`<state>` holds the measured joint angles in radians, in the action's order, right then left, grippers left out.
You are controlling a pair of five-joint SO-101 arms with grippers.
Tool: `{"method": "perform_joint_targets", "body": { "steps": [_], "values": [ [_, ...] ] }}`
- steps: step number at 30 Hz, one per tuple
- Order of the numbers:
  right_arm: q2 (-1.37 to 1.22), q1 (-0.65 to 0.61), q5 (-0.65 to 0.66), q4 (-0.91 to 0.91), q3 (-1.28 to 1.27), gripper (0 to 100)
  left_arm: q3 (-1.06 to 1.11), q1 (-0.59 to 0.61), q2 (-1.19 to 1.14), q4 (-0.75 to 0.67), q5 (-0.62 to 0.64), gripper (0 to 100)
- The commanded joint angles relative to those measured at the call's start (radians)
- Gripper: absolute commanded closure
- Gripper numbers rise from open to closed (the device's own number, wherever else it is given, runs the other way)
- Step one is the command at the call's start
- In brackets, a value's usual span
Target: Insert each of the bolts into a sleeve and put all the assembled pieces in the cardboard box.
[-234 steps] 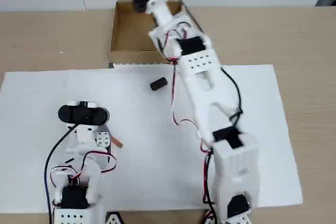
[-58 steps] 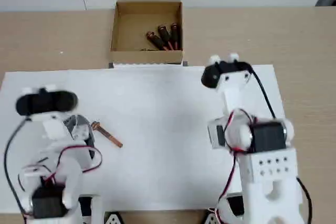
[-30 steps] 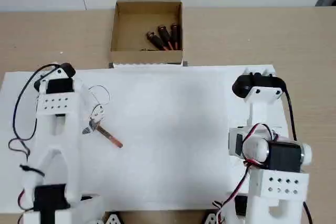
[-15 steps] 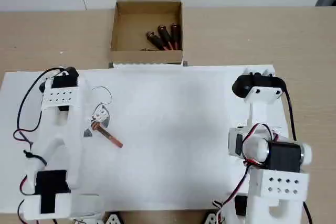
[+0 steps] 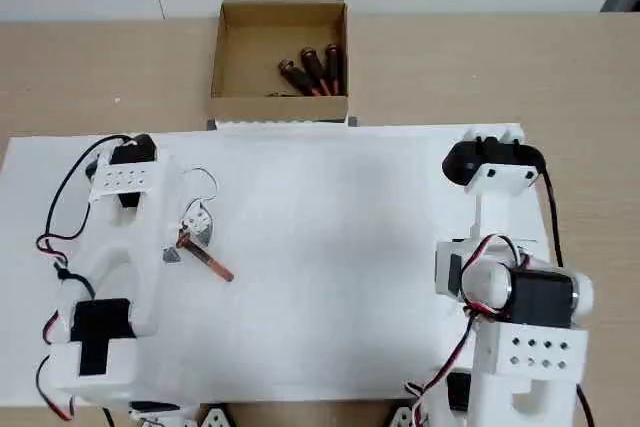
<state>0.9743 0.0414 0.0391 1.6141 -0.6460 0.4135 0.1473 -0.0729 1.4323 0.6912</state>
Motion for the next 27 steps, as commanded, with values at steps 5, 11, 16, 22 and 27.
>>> {"method": "perform_joint_targets", "body": {
  "steps": [5,11,16,22,27],
  "values": [
    [0.008,0.004,0.009,-0.021,0.006,99.5,-0.038,-0.002,0.005,-0.014,0.005,99],
    [0.008,0.004,0.009,-0.021,0.006,99.5,0.008,-0.002,0.005,-0.043,0.005,99],
    [0.016,0.004,0.009,-0.021,0.008,99.5,0.016,-0.002,0.015,-0.051,0.002,99],
    [0.018,0.002,0.009,-0.010,0.069,99.5,-0.096,-0.005,0.077,0.043,-0.002,99],
    [0.018,0.002,0.011,0.010,0.137,99.5,-0.102,-0.069,0.245,0.044,-0.051,99]
  ]
}}
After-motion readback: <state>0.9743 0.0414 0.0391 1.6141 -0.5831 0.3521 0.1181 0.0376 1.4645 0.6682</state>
